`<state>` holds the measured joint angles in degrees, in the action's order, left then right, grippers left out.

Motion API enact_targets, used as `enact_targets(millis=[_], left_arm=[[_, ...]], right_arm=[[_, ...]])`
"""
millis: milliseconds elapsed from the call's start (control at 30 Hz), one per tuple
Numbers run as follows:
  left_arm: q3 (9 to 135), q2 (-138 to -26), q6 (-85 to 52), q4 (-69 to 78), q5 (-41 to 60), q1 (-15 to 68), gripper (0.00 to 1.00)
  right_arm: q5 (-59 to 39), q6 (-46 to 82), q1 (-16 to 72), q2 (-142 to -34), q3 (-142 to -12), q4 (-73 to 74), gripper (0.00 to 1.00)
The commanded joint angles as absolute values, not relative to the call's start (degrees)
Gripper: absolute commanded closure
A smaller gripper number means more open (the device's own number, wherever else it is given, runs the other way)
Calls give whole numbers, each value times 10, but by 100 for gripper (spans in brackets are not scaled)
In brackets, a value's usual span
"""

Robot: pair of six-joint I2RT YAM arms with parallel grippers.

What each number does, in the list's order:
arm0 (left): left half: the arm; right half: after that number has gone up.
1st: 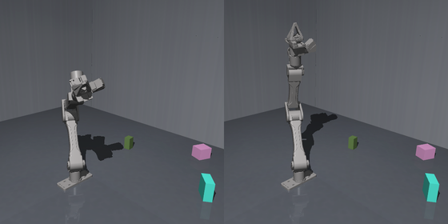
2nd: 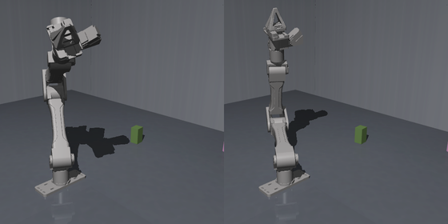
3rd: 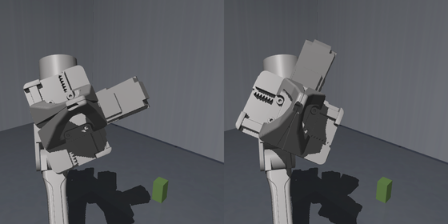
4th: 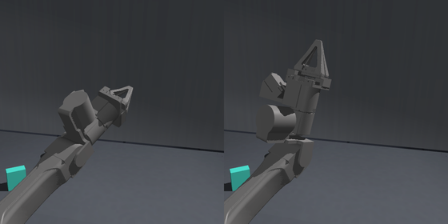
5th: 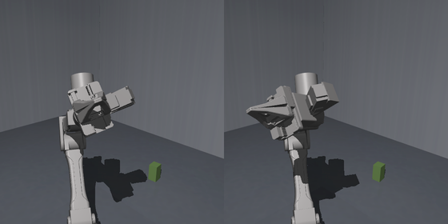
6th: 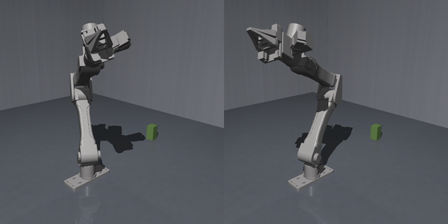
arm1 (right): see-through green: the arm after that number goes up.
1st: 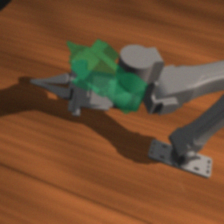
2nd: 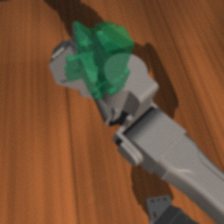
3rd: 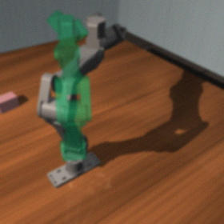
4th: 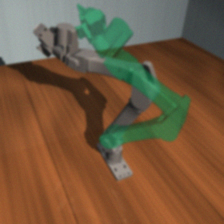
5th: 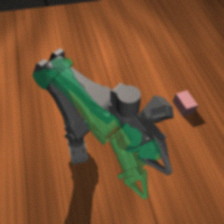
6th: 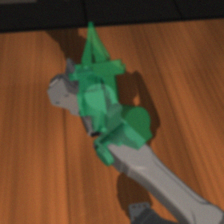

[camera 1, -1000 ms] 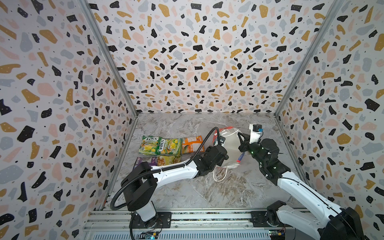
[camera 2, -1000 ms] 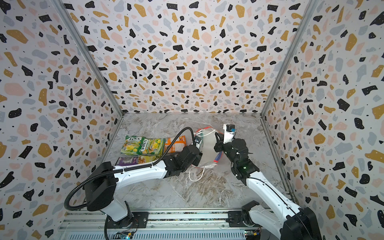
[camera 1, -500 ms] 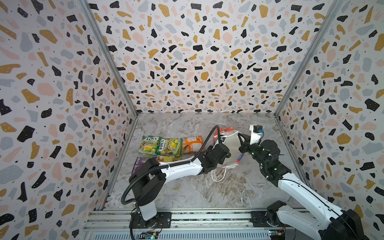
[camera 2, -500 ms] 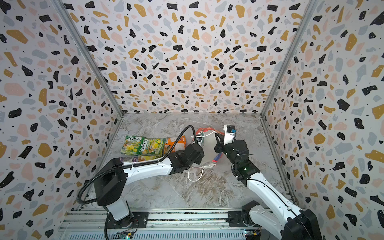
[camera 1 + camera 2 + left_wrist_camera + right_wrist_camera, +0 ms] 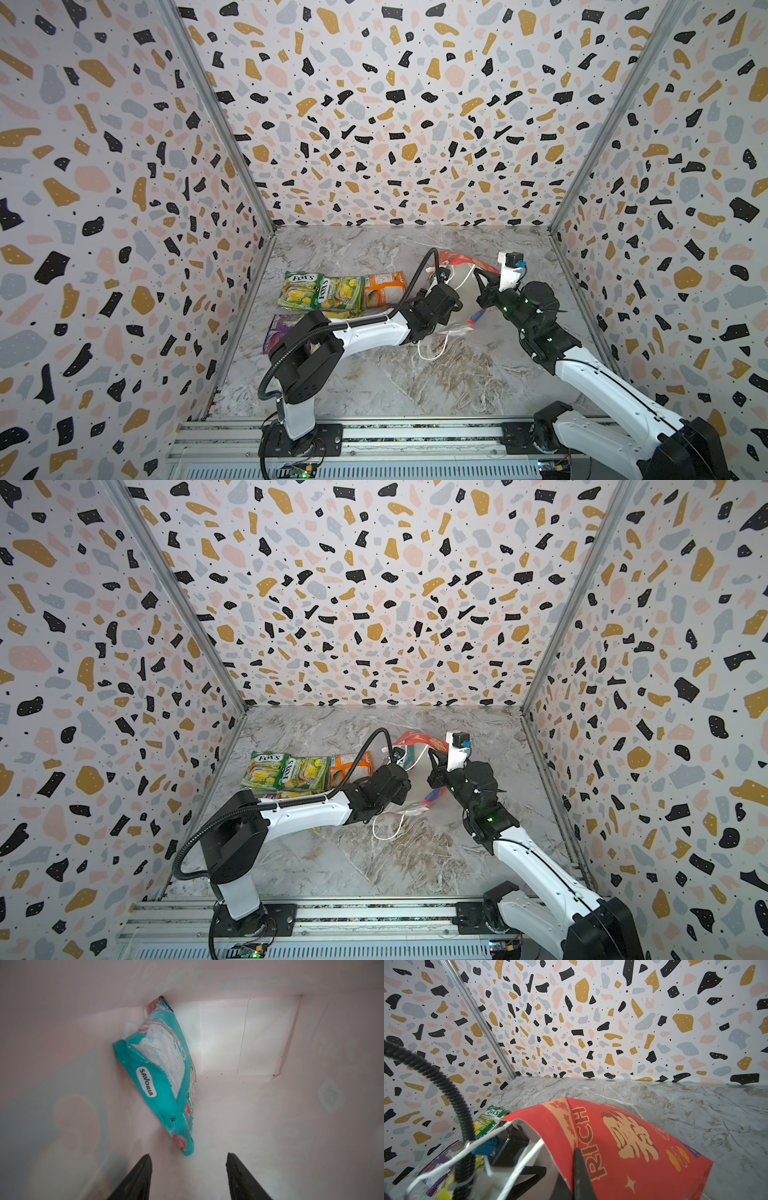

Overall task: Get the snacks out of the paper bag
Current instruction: 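Lower the left gripper and close it on the teal pack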

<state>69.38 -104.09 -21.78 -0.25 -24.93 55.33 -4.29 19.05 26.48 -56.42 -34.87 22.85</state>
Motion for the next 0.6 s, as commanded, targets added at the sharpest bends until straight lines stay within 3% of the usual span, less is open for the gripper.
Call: enact_targets(millis=[0, 567], left_arm=[[714, -1050, -221, 27, -242, 547, 41], [746, -1076, -250, 4, -249, 539, 40]], right_arm=[[-58, 198, 270, -548, -354, 280, 100], [-61, 205, 272, -550, -354, 287, 100]])
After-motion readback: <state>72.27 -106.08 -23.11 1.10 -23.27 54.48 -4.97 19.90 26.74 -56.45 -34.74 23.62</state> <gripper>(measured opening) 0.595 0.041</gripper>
